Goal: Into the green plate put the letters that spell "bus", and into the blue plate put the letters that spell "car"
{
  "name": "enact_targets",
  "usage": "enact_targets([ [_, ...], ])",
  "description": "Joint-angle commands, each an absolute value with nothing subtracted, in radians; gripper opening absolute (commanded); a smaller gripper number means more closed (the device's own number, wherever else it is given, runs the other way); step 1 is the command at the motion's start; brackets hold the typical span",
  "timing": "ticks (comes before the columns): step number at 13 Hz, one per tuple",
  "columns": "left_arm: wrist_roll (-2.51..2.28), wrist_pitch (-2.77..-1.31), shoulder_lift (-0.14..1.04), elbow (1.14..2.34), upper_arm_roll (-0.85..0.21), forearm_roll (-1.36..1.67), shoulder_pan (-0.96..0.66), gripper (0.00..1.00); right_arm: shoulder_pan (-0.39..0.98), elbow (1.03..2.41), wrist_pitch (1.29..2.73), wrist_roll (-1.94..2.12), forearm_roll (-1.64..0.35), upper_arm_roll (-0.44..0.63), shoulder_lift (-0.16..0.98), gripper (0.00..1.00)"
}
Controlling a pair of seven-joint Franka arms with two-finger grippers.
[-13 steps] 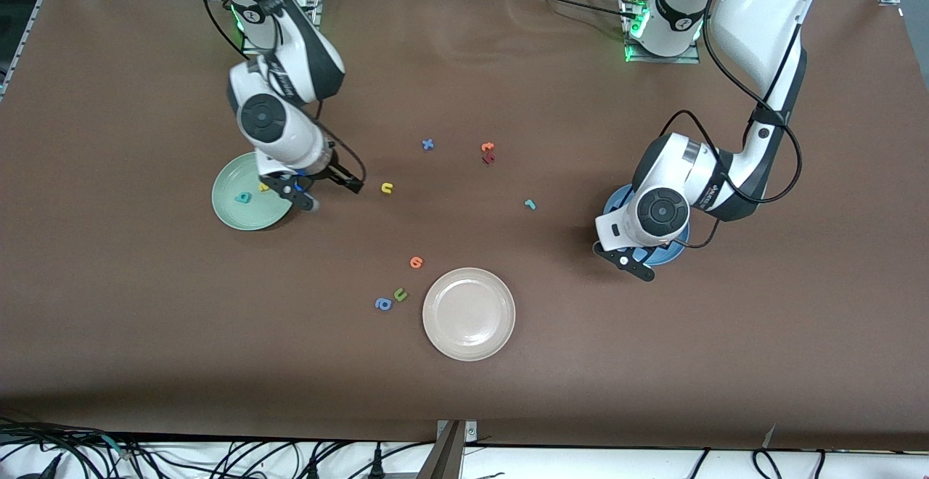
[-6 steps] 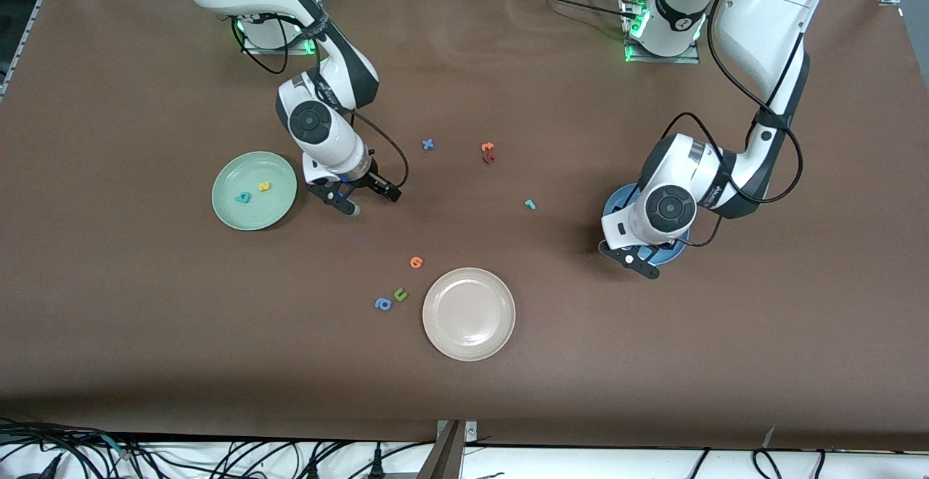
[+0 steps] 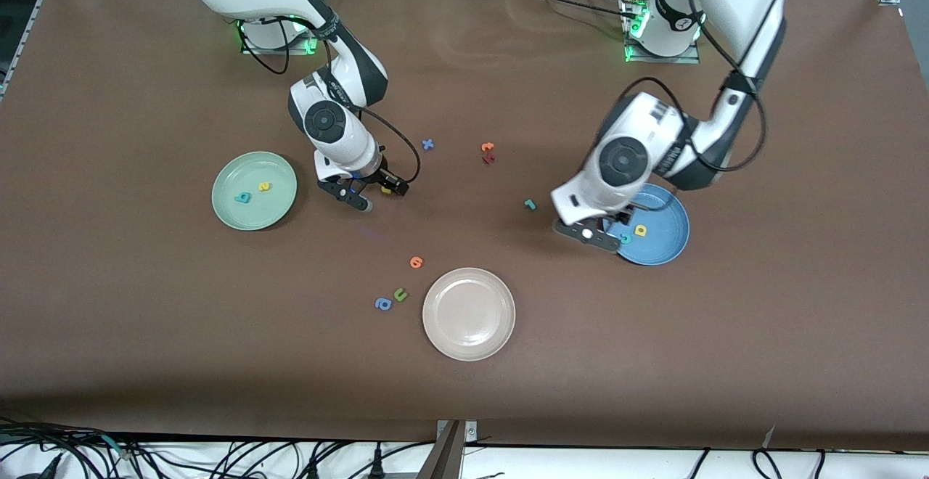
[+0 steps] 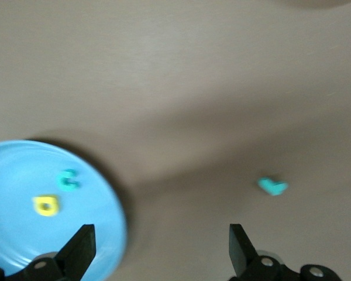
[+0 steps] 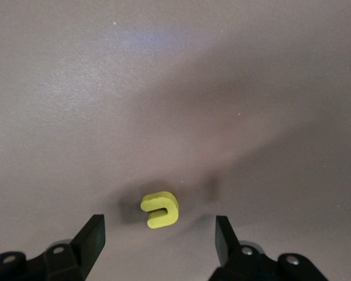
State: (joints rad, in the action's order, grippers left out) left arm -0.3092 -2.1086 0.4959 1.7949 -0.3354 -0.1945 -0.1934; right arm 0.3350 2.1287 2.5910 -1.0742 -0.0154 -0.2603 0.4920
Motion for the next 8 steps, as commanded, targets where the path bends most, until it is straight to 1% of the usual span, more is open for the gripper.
enact_targets([
  [1,-0.458,-2.21,0.55,1.778,-0.337,-0.172,-0.259,1.0,0.345,2.115,2.603,-1.086,-0.005,-0.253,0.512,0.82],
  [2,-0.541,-2.255,0.581,1.778,-0.337,-0.179,-0.282,1.0,0.345,2.117,2.603,-1.085,-0.005,-0.253,0.512,0.72],
  [3,-0.595,-2.288,0.604,1.779,-0.334,-0.187,-0.307,1.0,0.345,2.115,2.603,-1.085,-0.005,-0.252,0.512,0.65],
  [5,-0.61,-2.324,0.644,1.779,-0.33,-0.196,-0.331,1.0,0.344,2.115,2.606,-1.085,-0.002,-0.249,0.52,0.64],
  [6,-0.624,-2.324,0.653,1.782,-0.328,-0.219,-0.334,0.99,0.344,2.115,2.606,-1.085,-0.002,-0.249,0.522,0.58],
  [7,-0.635,-2.324,0.661,1.787,-0.331,-0.262,-0.334,0.92,0.344,2.115,2.606,-1.085,-0.002,-0.249,0.522,0.49],
  [8,-0.638,-2.324,0.676,1.787,-0.33,-0.291,-0.334,0.89,0.344,2.115,2.606,-1.085,-0.002,-0.249,0.522,0.41],
])
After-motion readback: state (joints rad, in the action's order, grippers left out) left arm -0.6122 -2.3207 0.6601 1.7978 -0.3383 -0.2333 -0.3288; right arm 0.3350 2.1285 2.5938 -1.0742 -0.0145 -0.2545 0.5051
